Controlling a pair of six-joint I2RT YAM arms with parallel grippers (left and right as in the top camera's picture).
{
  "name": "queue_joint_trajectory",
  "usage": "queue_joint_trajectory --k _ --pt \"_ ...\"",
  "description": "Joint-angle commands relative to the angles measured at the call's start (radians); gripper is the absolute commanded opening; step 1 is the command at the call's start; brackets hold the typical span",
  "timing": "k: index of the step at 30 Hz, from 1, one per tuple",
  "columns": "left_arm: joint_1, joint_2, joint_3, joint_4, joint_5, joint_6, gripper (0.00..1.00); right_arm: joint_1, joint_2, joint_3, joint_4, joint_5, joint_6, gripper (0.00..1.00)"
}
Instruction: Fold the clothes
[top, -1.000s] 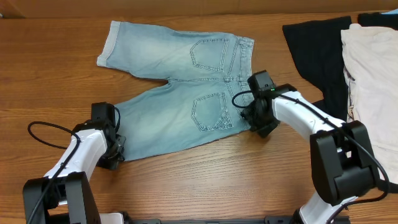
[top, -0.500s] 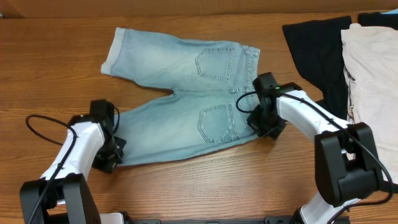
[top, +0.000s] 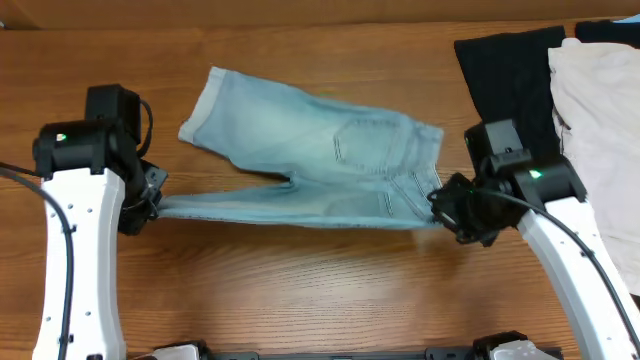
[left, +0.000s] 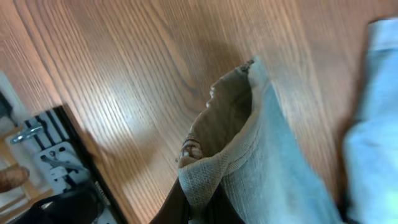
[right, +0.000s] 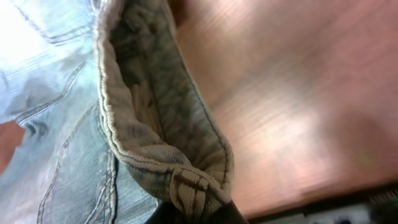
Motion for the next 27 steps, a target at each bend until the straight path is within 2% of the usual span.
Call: queue_joint_trajectory --k 1,10,19,27 --pt "0.014 -0.054 0.107 -0.031 -0.176 0.022 0.04 -0.026 -0.078 0.051 -0.077 0.108 -0.011 0.04" --pt "-0.026 -0.049 0.126 0.120 -0.149 0.114 0.04 -0.026 -0.057 0.047 -0.095 0.113 -0.006 0.04" --pt "-0.134 0.218 0.126 0.347 -0.147 0.131 0.04 -0.058 0.077 0.002 0.010 0.154 -0.010 0.04" --pt "-0.145 0.397 0.126 0.485 -0.145 0.131 0.04 -0.142 0.185 0.002 0.153 0.173 -0.062 0.04"
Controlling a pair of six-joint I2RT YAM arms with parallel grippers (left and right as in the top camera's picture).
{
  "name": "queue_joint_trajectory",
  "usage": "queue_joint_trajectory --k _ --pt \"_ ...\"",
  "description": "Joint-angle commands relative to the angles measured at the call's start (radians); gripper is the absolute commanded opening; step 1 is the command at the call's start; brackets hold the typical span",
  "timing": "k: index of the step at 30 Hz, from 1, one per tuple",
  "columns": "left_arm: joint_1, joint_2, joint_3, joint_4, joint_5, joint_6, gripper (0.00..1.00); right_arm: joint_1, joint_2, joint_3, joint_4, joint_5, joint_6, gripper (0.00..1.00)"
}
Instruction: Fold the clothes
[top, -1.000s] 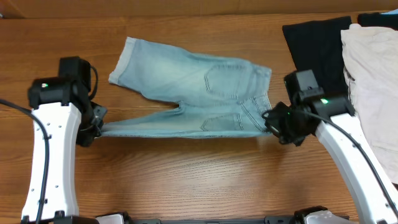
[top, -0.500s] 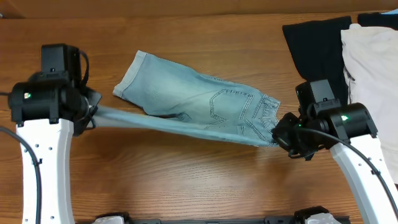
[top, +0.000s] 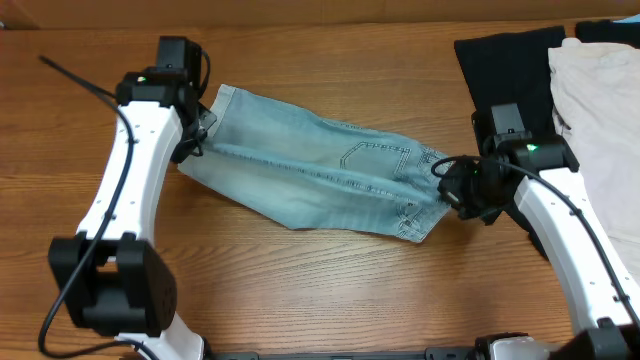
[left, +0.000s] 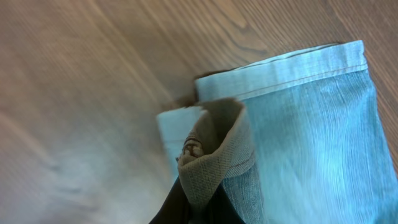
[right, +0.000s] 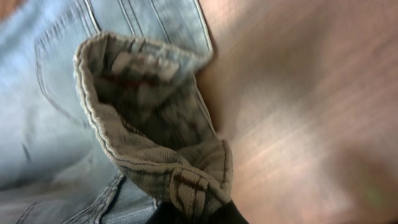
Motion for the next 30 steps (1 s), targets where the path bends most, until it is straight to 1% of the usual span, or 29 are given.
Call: queue_joint_trajectory --k 1,4,9,12,14,17,21,22,23,27,30 --pt "0.017 0.056 0.024 0.078 -0.102 0.018 0.04 -0.055 0.054 -0.007 0.050 0.129 -0.044 0.04" --pt "0.007 0.075 0.024 0.164 -0.103 0.018 0.04 -0.059 0.101 -0.007 0.132 0.126 -0.083 0.04" --pt "-0.018 0.075 0.024 0.315 -0.101 0.034 0.04 -0.059 0.159 -0.007 0.231 0.126 -0.085 0.04" --pt "-0.038 0.075 0.024 0.362 -0.104 0.069 0.04 -0.059 0.162 -0.004 0.245 0.118 -0.110 0.04" --pt "-0.050 0.073 0.033 0.374 -0.111 0.123 0.04 -0.059 0.150 0.018 0.204 0.110 -0.116 0.04" --pt "-0.055 0.065 0.067 0.341 -0.111 0.185 0.04 -0.059 0.123 0.079 0.098 0.086 -0.137 0.04" --pt "-0.050 0.033 0.145 0.211 -0.116 0.191 0.04 -0.059 0.089 0.171 -0.093 -0.004 -0.167 0.04" --pt "-0.045 0.016 0.175 0.155 -0.124 0.190 0.04 -0.059 0.072 0.193 -0.181 -0.026 -0.167 0.04" --pt "-0.044 0.001 0.191 0.119 -0.138 0.190 0.04 -0.059 0.064 0.197 -0.216 -0.031 -0.167 0.04" --pt "-0.044 -0.063 0.199 0.040 -0.193 0.190 0.04 -0.060 0.027 0.198 -0.298 -0.040 -0.166 0.04" --pt "-0.044 -0.099 0.199 0.013 -0.222 0.190 0.04 -0.060 0.004 0.198 -0.310 -0.041 -0.166 0.04"
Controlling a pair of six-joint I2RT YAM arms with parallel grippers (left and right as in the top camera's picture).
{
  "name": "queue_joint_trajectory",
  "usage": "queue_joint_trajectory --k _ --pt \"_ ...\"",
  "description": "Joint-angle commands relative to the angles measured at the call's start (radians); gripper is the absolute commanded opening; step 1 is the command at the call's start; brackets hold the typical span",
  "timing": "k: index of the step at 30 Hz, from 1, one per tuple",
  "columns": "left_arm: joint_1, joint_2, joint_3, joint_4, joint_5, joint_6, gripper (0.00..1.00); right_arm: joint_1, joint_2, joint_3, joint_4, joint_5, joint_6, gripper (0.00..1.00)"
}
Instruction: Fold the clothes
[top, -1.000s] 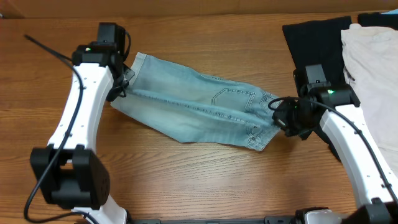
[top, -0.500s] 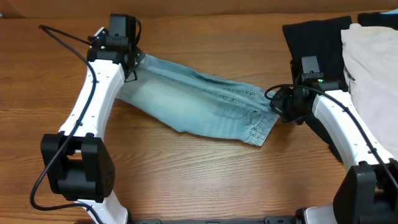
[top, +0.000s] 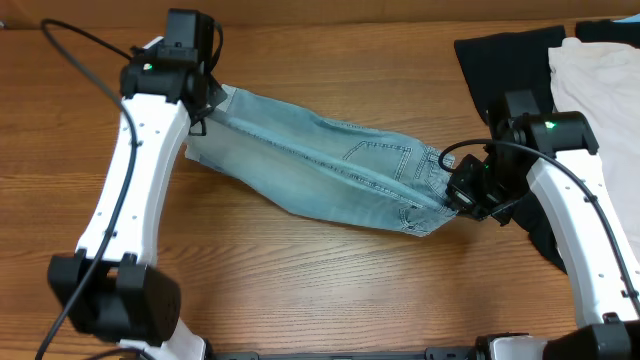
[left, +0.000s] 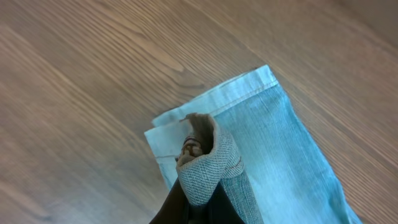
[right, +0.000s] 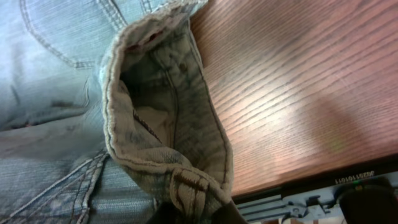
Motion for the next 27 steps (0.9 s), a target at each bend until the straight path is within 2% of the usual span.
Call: queue_joint_trajectory --k 1,3,5,8,10,15,19,21,22,23,27 --pt "0.027 -0.083 0.048 -0.006 -0.160 0.018 0.04 -0.024 -0.049 0.021 -0.015 0.061 -0.021 0.04" --pt "0.026 -0.096 0.048 -0.013 -0.159 0.018 0.04 -0.024 -0.060 0.021 0.001 0.062 -0.021 0.06" --pt "0.026 -0.099 0.048 -0.017 -0.153 0.018 0.04 -0.024 -0.061 0.021 0.026 0.062 -0.021 0.18" --pt "0.026 -0.097 0.047 -0.029 -0.134 0.018 0.04 -0.023 -0.059 0.007 0.057 0.061 -0.021 0.18" --pt "0.025 -0.094 0.047 -0.045 -0.119 0.018 0.04 -0.023 -0.059 -0.016 0.074 0.061 -0.021 0.14" --pt "0.024 -0.079 0.043 -0.081 -0.104 0.018 0.04 -0.023 -0.059 -0.106 0.114 0.061 -0.021 0.14" --pt "0.024 -0.056 0.043 -0.095 -0.098 0.015 0.04 -0.023 -0.059 -0.203 0.205 0.060 -0.021 0.33" --pt "0.024 -0.044 0.043 -0.096 -0.093 0.015 0.04 -0.024 -0.058 -0.253 0.267 0.052 -0.021 0.36" --pt "0.024 -0.040 0.043 -0.095 -0.090 0.014 0.04 -0.024 -0.058 -0.277 0.298 0.043 -0.021 0.31" --pt "0.024 -0.038 0.043 -0.095 -0.089 0.014 0.04 -0.024 -0.056 -0.300 0.326 0.031 -0.021 0.05" --pt "0.024 -0.037 0.043 -0.092 -0.091 0.015 0.04 -0.024 -0.049 -0.351 0.405 -0.002 -0.021 0.04"
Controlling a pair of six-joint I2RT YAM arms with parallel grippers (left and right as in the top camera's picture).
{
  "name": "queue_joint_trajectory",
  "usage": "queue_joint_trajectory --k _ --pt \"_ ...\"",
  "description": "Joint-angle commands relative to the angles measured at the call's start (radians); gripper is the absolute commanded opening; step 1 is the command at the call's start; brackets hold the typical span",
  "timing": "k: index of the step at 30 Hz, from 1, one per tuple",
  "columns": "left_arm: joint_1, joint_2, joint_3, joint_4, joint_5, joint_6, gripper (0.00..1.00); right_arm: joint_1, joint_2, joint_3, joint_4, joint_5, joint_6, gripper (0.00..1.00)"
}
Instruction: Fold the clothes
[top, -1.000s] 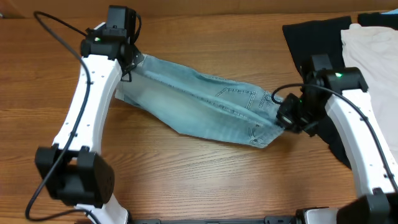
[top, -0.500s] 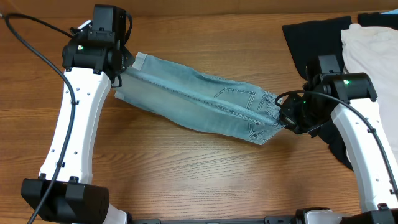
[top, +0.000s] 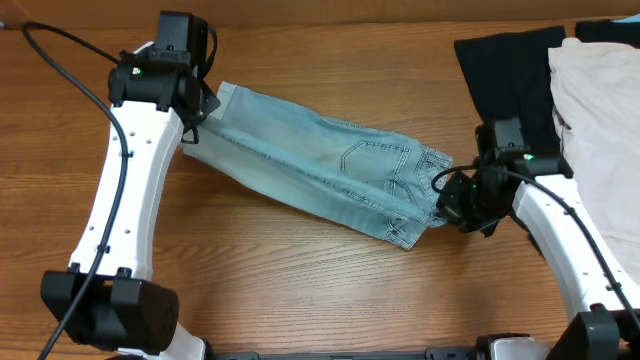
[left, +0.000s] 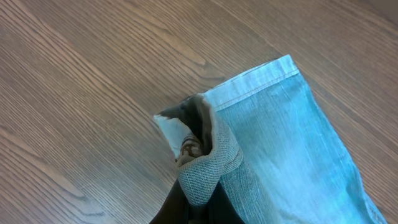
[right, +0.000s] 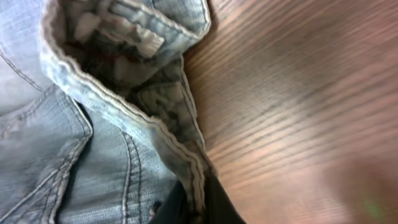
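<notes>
Light blue denim shorts (top: 320, 170) lie folded lengthwise in a long band running from upper left to lower right across the wooden table (top: 300, 290). My left gripper (top: 195, 115) is shut on the leg hem (left: 205, 162) at the band's upper left end. At the lower right end my right gripper (top: 450, 205) is shut on the waistband (right: 186, 155), whose edge now lies low against the wood. In the right wrist view a back pocket seam (right: 93, 130) shows beside the pinched edge.
A black garment (top: 510, 70) and a white garment (top: 600, 120) lie piled at the table's right side, just behind my right arm. Cables trail from the left arm at the far left.
My right gripper has moved down and slightly left, laying the waistband flatter on the table. The left gripper has shifted a little, still holding the hem near the other leg's cuff.
First both grippers held the near leg and waistband stretched along the front while the far leg lay spread behind. Then that held edge lay carried back over the far leg, halving the shorts lengthwise. Since then the folded band has been settled, with both ends still gripped.
</notes>
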Motion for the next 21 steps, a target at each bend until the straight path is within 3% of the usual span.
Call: queue_joint_trajectory --k 1,7,16,21 --pt "0.023 -0.001 0.028 0.009 -0.072 0.014 0.04 -0.013 -0.010 -0.023 0.036 0.024 -0.005 0.04" --pt "0.023 -0.001 0.028 0.017 -0.080 0.015 0.04 -0.029 -0.011 0.023 0.075 0.058 -0.032 0.04" --pt "0.024 -0.021 0.032 0.005 -0.109 0.034 0.04 -0.027 -0.063 0.287 -0.306 0.063 -0.057 0.04" --pt "0.024 -0.063 0.032 -0.007 -0.175 0.050 0.04 -0.027 -0.129 0.340 -0.437 0.004 -0.057 0.04"
